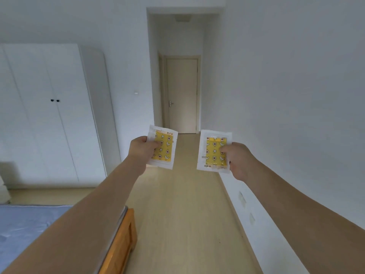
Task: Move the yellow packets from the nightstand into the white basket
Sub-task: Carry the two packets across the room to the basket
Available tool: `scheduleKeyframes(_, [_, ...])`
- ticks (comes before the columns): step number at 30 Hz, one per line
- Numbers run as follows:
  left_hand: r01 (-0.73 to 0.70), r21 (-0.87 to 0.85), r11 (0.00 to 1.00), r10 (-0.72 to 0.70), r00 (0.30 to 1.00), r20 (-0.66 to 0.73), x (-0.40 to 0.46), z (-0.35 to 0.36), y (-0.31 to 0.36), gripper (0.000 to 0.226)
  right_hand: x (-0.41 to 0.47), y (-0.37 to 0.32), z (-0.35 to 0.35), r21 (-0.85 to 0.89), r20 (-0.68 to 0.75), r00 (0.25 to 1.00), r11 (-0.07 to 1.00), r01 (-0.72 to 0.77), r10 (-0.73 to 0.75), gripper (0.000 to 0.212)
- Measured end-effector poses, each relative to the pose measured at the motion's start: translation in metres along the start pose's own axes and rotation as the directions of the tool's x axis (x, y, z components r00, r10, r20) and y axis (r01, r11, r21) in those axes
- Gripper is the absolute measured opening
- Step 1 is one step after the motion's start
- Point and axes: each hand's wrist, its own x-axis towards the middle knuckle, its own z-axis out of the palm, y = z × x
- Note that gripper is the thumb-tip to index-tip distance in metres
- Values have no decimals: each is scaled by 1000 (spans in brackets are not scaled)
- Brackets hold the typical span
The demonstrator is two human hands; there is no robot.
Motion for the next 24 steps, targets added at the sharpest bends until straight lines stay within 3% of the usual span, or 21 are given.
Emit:
scheduleKeyframes(10, [42, -11, 999, -43, 996, -78, 221, 42, -13, 10, 236, -21, 77, -20, 139, 990, 1000, 18, -15, 31])
scheduleKeyframes(17, [37, -2, 999, -37, 996, -79, 379, 103, -50, 12, 413, 2, 119, -38, 112, 993, 998, -43, 47, 25])
scheduleKeyframes(24, [10, 21, 1000, -6, 980, -199, 556, 122, -44, 14, 600, -32, 196, 18, 201, 979, 1000, -17, 13, 24])
